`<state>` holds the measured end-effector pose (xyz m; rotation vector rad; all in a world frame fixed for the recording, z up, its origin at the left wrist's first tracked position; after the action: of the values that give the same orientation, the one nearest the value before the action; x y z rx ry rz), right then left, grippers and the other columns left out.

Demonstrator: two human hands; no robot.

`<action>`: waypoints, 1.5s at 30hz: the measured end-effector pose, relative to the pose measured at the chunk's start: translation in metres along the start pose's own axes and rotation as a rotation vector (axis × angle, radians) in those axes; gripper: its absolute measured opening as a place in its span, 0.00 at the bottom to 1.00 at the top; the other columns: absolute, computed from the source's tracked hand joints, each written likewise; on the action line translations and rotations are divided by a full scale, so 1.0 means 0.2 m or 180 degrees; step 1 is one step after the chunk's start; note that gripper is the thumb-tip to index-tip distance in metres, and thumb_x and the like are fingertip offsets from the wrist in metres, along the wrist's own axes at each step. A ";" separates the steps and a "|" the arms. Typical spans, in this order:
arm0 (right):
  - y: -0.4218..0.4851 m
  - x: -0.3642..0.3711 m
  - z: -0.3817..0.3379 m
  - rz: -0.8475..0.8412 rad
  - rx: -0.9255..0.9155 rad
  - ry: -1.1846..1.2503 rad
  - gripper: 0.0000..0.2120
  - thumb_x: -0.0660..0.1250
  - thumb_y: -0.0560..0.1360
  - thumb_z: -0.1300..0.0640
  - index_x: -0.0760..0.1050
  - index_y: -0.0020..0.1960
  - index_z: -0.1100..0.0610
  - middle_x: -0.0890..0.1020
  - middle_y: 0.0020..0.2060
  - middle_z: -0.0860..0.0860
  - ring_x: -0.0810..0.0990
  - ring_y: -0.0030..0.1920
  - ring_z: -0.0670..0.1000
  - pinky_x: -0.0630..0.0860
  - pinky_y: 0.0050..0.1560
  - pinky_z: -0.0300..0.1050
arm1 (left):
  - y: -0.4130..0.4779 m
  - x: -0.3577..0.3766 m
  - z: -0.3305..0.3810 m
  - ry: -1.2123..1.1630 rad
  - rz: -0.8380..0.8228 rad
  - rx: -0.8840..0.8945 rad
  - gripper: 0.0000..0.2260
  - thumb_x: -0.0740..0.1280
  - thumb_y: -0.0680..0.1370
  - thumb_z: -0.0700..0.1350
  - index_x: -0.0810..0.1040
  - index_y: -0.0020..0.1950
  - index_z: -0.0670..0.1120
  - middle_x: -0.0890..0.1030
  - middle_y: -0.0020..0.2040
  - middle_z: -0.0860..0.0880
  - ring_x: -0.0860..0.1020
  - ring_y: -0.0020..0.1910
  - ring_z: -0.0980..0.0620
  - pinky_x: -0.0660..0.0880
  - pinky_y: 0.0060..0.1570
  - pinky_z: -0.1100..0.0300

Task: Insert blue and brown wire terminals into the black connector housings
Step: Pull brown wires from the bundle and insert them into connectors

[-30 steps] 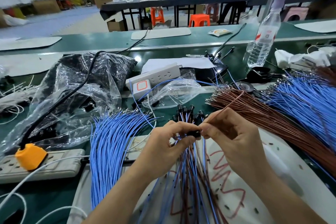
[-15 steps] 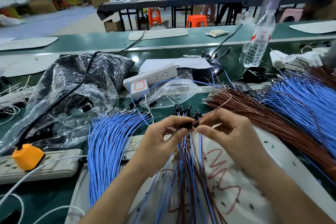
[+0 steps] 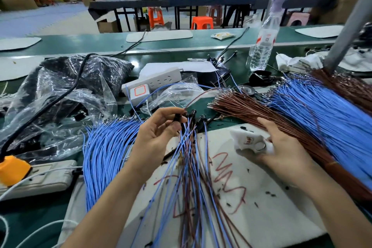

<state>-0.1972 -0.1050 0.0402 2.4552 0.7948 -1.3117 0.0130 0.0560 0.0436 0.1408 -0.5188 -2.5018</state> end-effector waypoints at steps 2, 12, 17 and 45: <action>-0.01 -0.04 0.06 0.0258 0.0026 -0.0158 0.46 0.74 0.65 0.39 0.56 0.76 0.45 0.77 0.58 0.58 0.76 0.57 0.59 0.66 0.44 0.46 | 0.00 -0.01 -0.01 -0.0022 0.0029 -0.0059 0.11 0.65 0.75 0.41 0.80 0.51 0.56 0.83 0.45 0.51 0.79 0.45 0.56 0.76 0.47 0.63; -0.06 -0.14 0.18 0.0831 0.0420 -0.1450 0.41 0.74 0.70 0.48 0.56 0.76 0.50 0.69 0.63 0.59 0.65 0.62 0.61 0.66 0.59 0.56 | -0.01 0.01 0.00 0.0030 -0.0034 -0.0093 0.10 0.65 0.73 0.44 0.79 0.52 0.53 0.83 0.46 0.51 0.79 0.45 0.55 0.76 0.47 0.63; -0.06 -0.04 -0.30 0.0130 -0.0467 0.1686 0.24 0.67 0.64 0.34 0.82 0.47 0.53 0.83 0.37 0.47 0.79 0.33 0.46 0.70 0.32 0.39 | -0.02 0.03 0.03 0.0089 -0.0071 -0.0087 0.10 0.65 0.73 0.41 0.77 0.53 0.45 0.83 0.44 0.52 0.79 0.44 0.57 0.74 0.47 0.65; -0.01 0.26 -0.44 0.0418 -0.1290 0.3460 0.12 0.63 0.75 0.49 0.84 0.50 0.47 0.72 0.26 0.48 0.65 0.25 0.47 0.64 0.25 0.38 | -0.01 0.04 -0.01 0.0862 -0.0581 -0.0356 0.22 0.68 0.75 0.36 0.69 0.66 0.53 0.84 0.46 0.51 0.78 0.47 0.41 0.73 0.49 0.52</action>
<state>-0.1138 -0.0459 0.0467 2.6589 0.9310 0.3344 0.0049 0.0519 0.0403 0.4953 -0.2636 -2.6241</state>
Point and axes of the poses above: each hand's wrist, its own y-axis towards the middle knuckle, its own x-axis out of the palm, z = x × y, the point moved 2 cm from there along y, towards the middle knuckle
